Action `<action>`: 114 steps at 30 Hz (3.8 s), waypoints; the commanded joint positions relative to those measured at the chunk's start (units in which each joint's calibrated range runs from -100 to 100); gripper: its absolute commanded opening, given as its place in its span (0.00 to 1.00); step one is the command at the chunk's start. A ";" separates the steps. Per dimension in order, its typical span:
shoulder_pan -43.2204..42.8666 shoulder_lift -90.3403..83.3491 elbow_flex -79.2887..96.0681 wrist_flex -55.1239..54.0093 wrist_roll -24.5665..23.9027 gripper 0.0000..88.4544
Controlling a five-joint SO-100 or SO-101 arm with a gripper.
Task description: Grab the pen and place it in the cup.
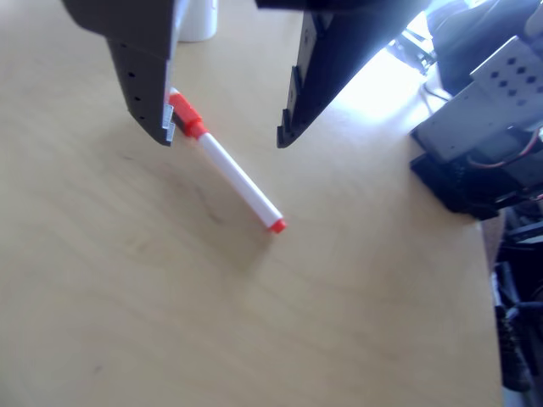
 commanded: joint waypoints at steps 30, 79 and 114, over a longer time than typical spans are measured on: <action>-1.44 -0.18 9.21 -9.49 -0.27 0.09; 14.67 -35.04 2.15 -12.24 -1.22 0.01; 30.52 -40.10 20.98 -64.71 -38.32 0.01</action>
